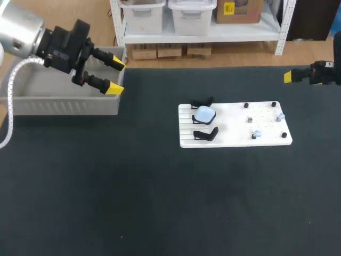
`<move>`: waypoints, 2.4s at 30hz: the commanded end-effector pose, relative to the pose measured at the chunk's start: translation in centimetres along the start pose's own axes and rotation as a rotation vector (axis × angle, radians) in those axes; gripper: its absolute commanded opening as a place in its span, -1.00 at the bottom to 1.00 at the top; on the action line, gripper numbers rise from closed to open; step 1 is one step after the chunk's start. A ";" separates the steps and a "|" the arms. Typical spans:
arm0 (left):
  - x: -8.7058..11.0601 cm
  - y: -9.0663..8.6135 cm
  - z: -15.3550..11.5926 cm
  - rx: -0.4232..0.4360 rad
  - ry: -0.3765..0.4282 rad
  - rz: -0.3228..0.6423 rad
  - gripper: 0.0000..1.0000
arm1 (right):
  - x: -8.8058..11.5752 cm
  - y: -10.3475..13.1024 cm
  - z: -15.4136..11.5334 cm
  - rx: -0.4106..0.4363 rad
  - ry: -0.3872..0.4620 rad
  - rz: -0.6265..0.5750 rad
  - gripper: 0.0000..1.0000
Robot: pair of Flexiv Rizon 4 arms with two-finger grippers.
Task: Pick up each earbud case from the left stands, insert the matching earbuds, close the lid, and place the case in the box.
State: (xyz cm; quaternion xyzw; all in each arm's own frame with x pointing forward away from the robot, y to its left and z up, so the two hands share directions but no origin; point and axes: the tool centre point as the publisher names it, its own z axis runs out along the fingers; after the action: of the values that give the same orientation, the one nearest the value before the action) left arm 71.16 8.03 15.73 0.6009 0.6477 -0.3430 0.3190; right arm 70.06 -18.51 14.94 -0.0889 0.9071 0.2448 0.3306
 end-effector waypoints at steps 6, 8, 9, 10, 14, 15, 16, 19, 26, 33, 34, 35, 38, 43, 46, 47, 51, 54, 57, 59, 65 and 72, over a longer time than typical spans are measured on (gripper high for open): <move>-0.1 0.5 2.2 0.026 -0.017 -0.022 1.00 | 0.0 0.0 0.0 0.000 0.000 0.000 1.00; -0.4 0.6 3.2 0.030 -0.018 -0.026 1.00 | 0.0 0.0 0.0 0.000 0.000 0.000 1.00; -0.5 0.6 3.7 0.033 -0.020 -0.028 1.00 | 0.0 0.0 0.0 0.000 0.000 0.000 1.00; -0.7 0.6 4.1 0.037 -0.021 -0.026 1.00 | 0.0 0.0 0.0 0.000 0.000 0.000 1.00; -1.2 0.5 5.9 0.038 -0.002 0.007 1.00 | 0.0 0.0 0.0 0.000 0.000 0.000 1.00; -1.2 0.5 6.3 0.035 0.007 0.012 1.00 | 0.0 0.0 0.0 0.000 0.000 0.000 1.00; -1.2 0.5 6.7 0.036 0.008 0.015 1.00 | 0.0 0.0 0.0 0.000 0.000 0.000 1.00; -1.1 0.4 7.7 0.035 0.015 0.017 1.00 | 0.0 0.0 0.0 0.000 0.000 0.000 1.00; -0.7 -0.1 9.7 0.032 -0.014 0.007 1.00 | 0.0 0.0 0.0 0.000 0.000 0.000 1.00; -0.5 -1.3 12.2 0.031 -0.049 0.028 1.00 | 0.0 0.0 0.0 0.000 0.000 0.000 1.00; -0.4 -1.5 12.7 0.027 -0.051 0.034 1.00 | 0.0 0.0 0.0 0.000 0.000 0.000 1.00; -0.3 -1.6 13.1 0.027 -0.067 0.037 1.00 | 0.0 0.0 0.0 0.000 0.000 0.000 1.00; 0.2 -1.9 14.1 0.015 -0.109 0.034 1.00 | 0.0 0.0 0.0 0.000 0.000 0.000 1.00; 0.9 -2.1 15.4 -0.001 -0.160 0.021 1.00 | 0.0 0.0 0.0 0.000 0.000 0.000 1.00; 1.3 -2.0 16.1 0.000 -0.168 0.020 1.00 | 0.0 0.0 0.0 0.000 0.000 0.000 1.00; 1.3 -1.9 16.2 0.000 -0.166 0.019 0.99 | 0.0 0.0 0.0 0.000 0.000 0.000 1.00; 1.2 -1.3 16.5 0.010 -0.168 0.038 1.00 | 0.0 0.0 0.0 0.000 0.000 0.000 1.00; 1.1 -0.9 16.9 0.033 -0.178 0.051 0.95 | 0.0 0.0 0.0 0.000 0.000 0.000 1.00; 1.1 -0.4 17.4 0.055 -0.186 0.054 0.95 | 0.0 0.0 0.0 0.000 0.000 0.000 1.00; 1.0 -0.2 17.7 0.077 -0.189 0.053 0.91 | 0.0 0.0 0.0 0.000 0.000 0.000 1.00; 0.9 0.5 18.9 0.119 -0.183 0.038 0.76 | 0.0 0.0 0.0 0.000 0.000 0.000 1.00; 0.8 1.4 19.8 0.140 -0.167 0.019 0.02 | 0.0 0.0 0.0 0.000 0.000 0.000 1.00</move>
State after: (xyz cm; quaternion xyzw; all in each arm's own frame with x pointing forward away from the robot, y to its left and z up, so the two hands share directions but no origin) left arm 71.57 -7.35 4.13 0.5887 0.5947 -0.4221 0.3486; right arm 70.06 -18.51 14.94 -0.0889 0.9072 0.2447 0.3306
